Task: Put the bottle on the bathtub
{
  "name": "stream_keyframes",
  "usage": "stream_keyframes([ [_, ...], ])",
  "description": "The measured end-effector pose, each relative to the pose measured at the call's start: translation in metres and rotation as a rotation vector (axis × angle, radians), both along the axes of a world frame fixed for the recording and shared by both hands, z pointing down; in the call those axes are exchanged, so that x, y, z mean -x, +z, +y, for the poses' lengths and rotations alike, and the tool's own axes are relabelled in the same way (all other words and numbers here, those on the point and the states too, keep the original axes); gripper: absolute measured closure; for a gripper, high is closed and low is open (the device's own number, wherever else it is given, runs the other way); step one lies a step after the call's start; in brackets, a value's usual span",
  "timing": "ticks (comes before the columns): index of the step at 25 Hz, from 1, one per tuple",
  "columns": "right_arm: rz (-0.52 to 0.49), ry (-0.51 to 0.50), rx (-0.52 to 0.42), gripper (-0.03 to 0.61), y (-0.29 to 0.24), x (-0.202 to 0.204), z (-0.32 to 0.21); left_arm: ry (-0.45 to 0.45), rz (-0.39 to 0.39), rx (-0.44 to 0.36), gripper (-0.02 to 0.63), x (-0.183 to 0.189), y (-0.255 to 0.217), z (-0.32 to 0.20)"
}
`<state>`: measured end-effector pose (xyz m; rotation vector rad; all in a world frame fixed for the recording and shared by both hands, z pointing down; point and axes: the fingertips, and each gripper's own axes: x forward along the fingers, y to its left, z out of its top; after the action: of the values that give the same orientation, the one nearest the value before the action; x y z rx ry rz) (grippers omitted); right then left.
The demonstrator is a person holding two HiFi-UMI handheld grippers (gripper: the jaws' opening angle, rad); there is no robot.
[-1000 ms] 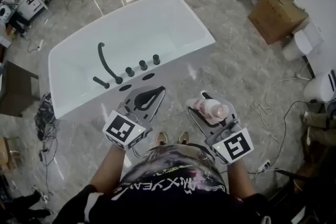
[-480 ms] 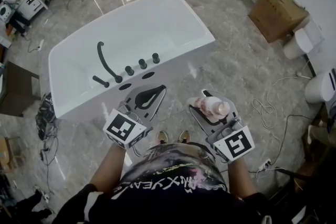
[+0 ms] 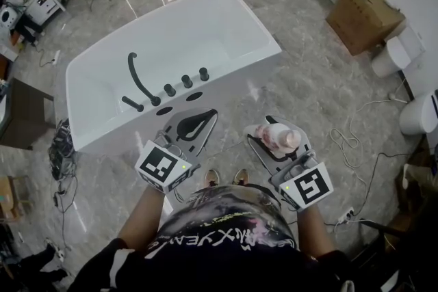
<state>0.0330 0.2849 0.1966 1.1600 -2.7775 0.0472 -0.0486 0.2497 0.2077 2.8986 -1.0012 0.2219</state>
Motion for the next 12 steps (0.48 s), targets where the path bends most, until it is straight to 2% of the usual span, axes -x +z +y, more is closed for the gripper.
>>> stream_keyframes([
  [12,-0.011,-0.013,0.021,0.356,0.005,-0.027,0.01,-0.018,-0.019,0.013,0.603,-0.027,0.007,0.015],
])
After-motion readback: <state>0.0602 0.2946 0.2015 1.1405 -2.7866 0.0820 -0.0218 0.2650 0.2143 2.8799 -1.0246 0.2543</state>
